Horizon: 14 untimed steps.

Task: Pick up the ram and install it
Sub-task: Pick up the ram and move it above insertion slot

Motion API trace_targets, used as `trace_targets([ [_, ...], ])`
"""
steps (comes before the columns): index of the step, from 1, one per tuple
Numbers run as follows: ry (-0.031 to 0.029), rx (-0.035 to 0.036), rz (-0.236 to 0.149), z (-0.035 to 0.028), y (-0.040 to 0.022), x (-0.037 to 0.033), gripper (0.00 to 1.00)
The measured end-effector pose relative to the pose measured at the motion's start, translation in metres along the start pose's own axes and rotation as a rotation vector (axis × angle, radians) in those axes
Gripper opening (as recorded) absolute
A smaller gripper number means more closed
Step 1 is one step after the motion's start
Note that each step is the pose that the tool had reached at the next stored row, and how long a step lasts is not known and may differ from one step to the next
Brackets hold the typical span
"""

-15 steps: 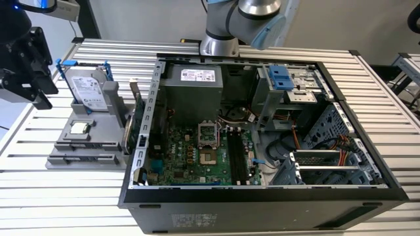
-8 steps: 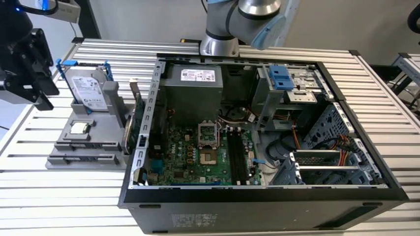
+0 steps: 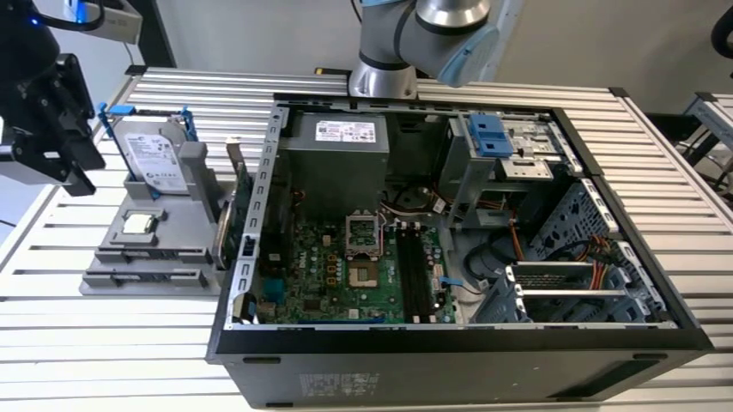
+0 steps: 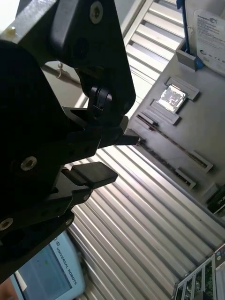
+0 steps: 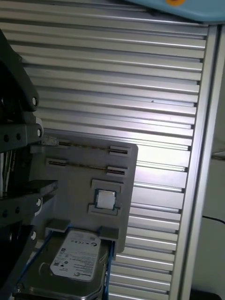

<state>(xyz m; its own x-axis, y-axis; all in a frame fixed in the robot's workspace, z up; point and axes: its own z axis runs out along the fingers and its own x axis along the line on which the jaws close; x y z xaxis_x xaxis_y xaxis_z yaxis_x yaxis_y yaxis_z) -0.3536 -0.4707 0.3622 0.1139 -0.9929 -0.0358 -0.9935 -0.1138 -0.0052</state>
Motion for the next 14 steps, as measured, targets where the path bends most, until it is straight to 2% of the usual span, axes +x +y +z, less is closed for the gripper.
trace_targets([
  [3,0.0,0.0004,0.006,0.0034,0.0,0.0001,1.0],
  [9,0.0005,0.003,0.082,0.0136,0.0001,0.0005,1.0],
  [14,0.0017,0.0046,0.123,0.0228,0.0003,0.0008,1.0],
])
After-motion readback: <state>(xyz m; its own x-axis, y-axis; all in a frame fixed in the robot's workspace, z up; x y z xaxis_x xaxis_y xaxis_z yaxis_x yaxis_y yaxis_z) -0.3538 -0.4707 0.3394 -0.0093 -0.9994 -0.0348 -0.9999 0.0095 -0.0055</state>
